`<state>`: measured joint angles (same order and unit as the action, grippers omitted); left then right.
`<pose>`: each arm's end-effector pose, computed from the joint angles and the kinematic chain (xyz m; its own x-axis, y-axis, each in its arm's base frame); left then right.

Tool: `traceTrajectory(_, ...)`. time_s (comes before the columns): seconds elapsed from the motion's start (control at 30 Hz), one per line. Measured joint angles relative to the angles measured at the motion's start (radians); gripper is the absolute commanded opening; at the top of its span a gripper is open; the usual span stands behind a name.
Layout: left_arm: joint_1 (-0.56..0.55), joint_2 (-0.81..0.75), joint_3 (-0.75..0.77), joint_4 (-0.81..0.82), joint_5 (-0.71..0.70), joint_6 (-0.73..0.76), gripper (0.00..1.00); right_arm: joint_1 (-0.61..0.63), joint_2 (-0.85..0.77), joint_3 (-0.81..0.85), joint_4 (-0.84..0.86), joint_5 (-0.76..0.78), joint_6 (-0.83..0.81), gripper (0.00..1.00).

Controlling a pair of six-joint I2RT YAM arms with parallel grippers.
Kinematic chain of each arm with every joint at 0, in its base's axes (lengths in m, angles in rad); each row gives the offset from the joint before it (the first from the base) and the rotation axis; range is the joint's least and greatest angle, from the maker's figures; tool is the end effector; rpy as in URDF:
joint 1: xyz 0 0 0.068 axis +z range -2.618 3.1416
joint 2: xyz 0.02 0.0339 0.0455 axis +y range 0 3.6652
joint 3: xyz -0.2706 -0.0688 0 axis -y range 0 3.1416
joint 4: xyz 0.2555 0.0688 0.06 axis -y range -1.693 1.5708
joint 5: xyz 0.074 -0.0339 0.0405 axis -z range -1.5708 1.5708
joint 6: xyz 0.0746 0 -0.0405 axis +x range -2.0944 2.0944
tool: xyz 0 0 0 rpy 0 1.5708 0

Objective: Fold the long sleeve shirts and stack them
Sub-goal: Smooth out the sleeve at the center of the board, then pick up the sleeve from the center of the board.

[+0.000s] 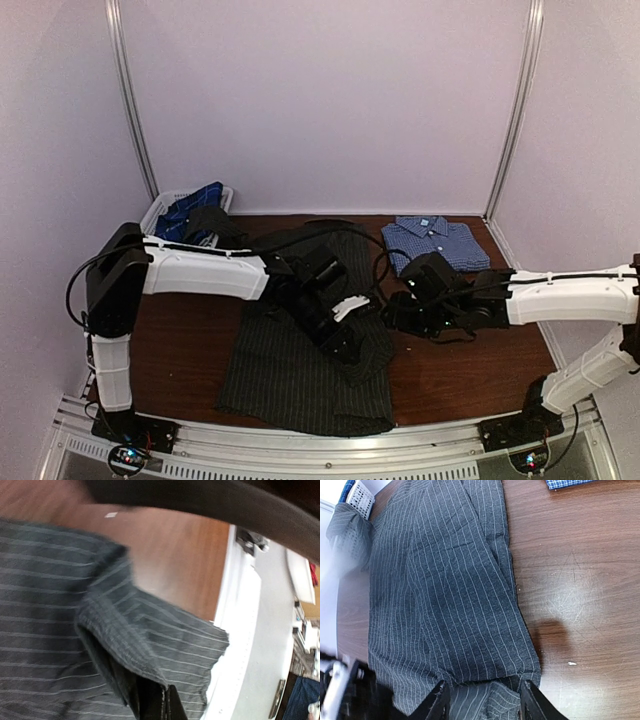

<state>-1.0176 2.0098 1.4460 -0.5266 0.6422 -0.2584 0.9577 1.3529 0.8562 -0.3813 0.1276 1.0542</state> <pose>0.1957 -0.4020 0.1540 -0.6617 0.6822 -0.3111 0.6803 0.3719 -0.6316 0.1857 0.2475 0.1948 -0.8834 0.2432 -0.4006 0.0074 0.8619 0.5070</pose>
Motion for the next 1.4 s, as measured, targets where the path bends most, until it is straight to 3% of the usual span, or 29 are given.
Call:
traceTrajectory(0.17, -0.066, 0.001, 0.007, -0.015, 0.055, 0.043, 0.03, 0.000, -0.037, -0.032, -0.015, 0.000, 0.017, 0.49)
traceTrajectory(0.23, -0.085, 0.006, 0.007, -0.014, 0.064, 0.048, 0.18, 0.000, -0.062, -0.058, -0.019, 0.002, 0.032, 0.49)
traceTrajectory(0.47, -0.138, 0.014, -0.020, 0.045, 0.094, 0.024, 0.50, 0.000, -0.191, -0.190, -0.010, 0.003, 0.114, 0.50)
traceTrajectory(0.73, -0.111, -0.011, -0.063, 0.140, 0.085, -0.060, 0.52, 0.009, -0.253, -0.296, 0.044, -0.073, 0.148, 0.53)
traceTrajectory(1.03, 0.109, -0.139, -0.120, 0.195, 0.041, -0.145, 0.54, 0.153, -0.071, -0.258, 0.071, -0.150, 0.132, 0.53)
traceTrajectory(1.23, 0.107, -0.140, -0.120, 0.190, 0.011, -0.155, 0.51, 0.169, -0.066, -0.263, 0.103, -0.158, 0.183, 0.53)
traceTrajectory(1.4, 0.142, -0.140, -0.127, 0.183, -0.099, -0.220, 0.51, 0.183, -0.106, -0.288, 0.101, -0.154, 0.224, 0.56)
